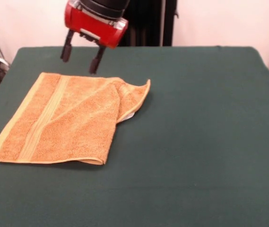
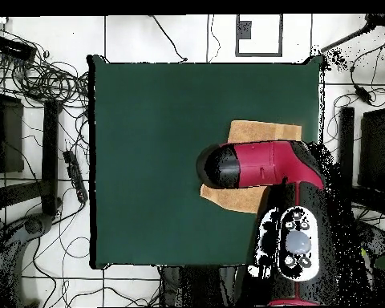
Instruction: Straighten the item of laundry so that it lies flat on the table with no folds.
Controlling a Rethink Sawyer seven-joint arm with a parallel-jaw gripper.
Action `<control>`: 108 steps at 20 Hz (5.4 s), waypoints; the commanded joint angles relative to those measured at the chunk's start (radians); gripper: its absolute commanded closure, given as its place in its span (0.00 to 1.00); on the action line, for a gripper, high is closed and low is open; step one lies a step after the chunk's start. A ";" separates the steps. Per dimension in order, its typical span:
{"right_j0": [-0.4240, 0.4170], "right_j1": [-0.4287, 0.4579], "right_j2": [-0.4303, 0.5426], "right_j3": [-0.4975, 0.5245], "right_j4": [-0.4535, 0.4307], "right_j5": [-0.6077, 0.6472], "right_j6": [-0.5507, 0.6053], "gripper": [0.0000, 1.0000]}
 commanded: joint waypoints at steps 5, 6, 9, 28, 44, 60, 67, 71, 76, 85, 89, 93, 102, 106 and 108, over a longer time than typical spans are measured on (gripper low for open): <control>0.118 0.161 -0.032 0.151 0.151 -0.122 0.414 0.00; 0.134 0.172 -0.048 0.149 0.164 -0.130 0.435 0.00; 0.167 0.204 -0.080 0.148 0.184 -0.166 0.468 0.00; 0.298 0.366 -0.193 0.154 0.256 -0.347 0.536 0.00; 0.357 0.398 -0.282 0.174 0.329 -0.414 0.487 0.00; 0.343 0.255 -0.258 0.265 0.381 -0.411 0.463 0.00; 0.314 0.262 -0.211 0.277 0.408 -0.476 0.459 0.00; 0.268 0.257 -0.131 0.283 0.411 -0.527 0.418 0.00; 0.272 0.274 -0.141 0.273 0.410 -0.545 0.415 0.00; 0.258 0.293 -0.172 0.272 0.401 -0.588 0.412 0.00; 0.280 0.309 -0.190 0.266 0.418 -0.591 0.433 0.00; 0.313 0.300 -0.213 0.258 0.442 -0.541 0.447 0.00; 0.395 0.328 -0.232 0.212 0.515 -0.472 0.454 0.00; 0.430 0.358 -0.257 0.191 0.557 -0.464 0.462 0.00; 0.447 0.380 -0.278 0.176 0.576 -0.463 0.461 0.00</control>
